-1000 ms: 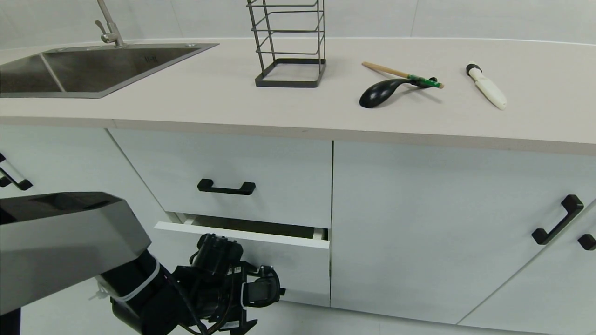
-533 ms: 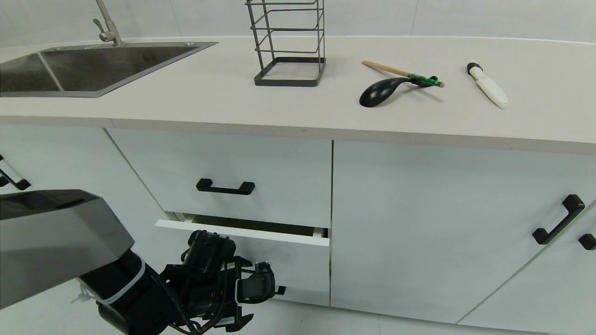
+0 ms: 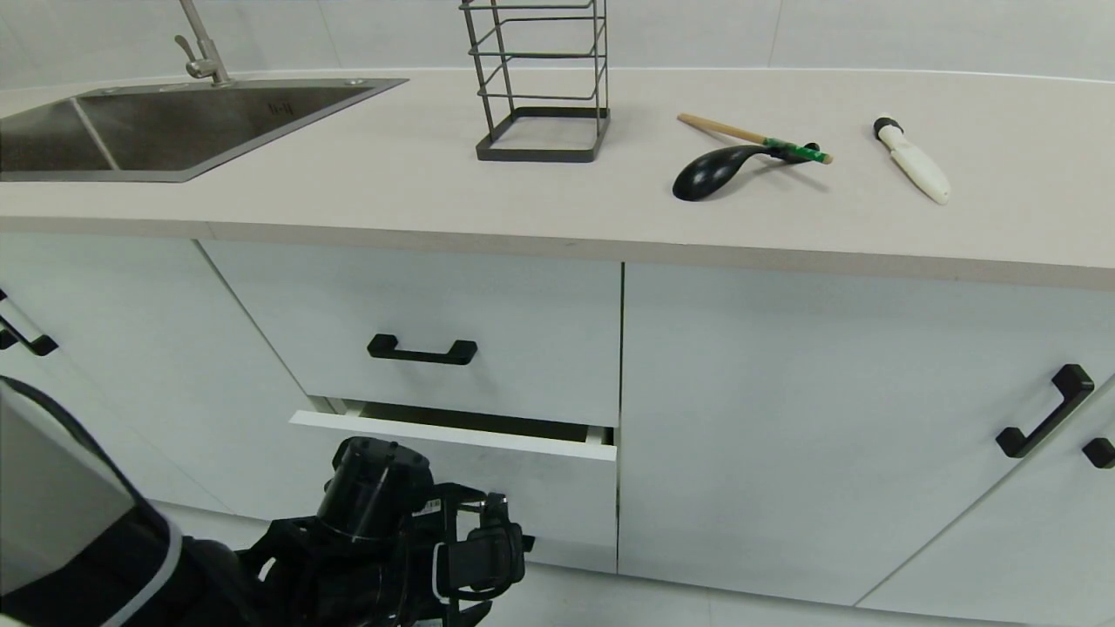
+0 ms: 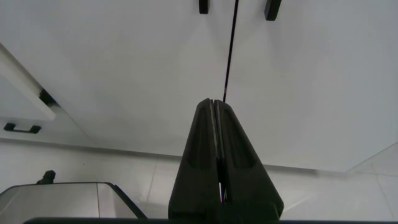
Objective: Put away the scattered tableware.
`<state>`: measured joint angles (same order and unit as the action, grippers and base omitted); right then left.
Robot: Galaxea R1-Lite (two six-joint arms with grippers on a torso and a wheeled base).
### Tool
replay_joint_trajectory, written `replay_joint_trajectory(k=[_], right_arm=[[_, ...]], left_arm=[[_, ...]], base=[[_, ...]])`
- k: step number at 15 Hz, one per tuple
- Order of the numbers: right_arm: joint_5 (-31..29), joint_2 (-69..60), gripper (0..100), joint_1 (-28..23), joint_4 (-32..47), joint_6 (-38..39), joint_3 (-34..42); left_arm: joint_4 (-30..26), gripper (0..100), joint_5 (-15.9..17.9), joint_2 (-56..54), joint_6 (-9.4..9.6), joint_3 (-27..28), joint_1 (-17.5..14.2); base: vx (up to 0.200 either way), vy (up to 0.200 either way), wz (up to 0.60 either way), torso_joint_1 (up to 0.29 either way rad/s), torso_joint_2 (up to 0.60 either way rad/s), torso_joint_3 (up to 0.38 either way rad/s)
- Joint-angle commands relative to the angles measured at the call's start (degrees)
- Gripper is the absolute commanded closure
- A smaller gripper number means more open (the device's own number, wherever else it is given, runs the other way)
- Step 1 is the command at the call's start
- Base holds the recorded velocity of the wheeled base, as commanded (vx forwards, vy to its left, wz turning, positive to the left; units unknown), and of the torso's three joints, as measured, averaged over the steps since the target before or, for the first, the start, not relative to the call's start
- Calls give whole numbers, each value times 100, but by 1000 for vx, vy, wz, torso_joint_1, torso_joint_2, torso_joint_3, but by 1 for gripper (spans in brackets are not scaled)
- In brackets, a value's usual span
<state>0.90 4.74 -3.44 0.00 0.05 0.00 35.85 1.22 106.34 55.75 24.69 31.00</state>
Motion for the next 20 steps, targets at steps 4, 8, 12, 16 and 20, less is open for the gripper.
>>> replay_joint_trajectory(k=[4, 8, 12, 16, 20], right_arm=[[-2, 9, 100, 1, 0, -5, 0], [-2, 9, 100, 1, 0, -5, 0], [6, 9, 100, 1, 0, 4, 0], [-2, 9, 100, 1, 0, -5, 0], [-2, 9, 100, 1, 0, -5, 0]], left_arm=[[-615, 0, -175, -1476, -556, 133, 644], [-1731, 0, -201, -1581, -600, 1240, 539], [-1696, 0, -139, -1063, -556, 1311, 46], [-1036, 0, -16, -553, -556, 1337, -296], [-861, 0, 98, -245, -460, 1390, -393]], base=[[0, 0, 0, 0, 0, 0], [0, 0, 0, 0, 0, 0], [0, 0, 0, 0, 0, 0], [0, 0, 0, 0, 0, 0], [0, 0, 0, 0, 0, 0]])
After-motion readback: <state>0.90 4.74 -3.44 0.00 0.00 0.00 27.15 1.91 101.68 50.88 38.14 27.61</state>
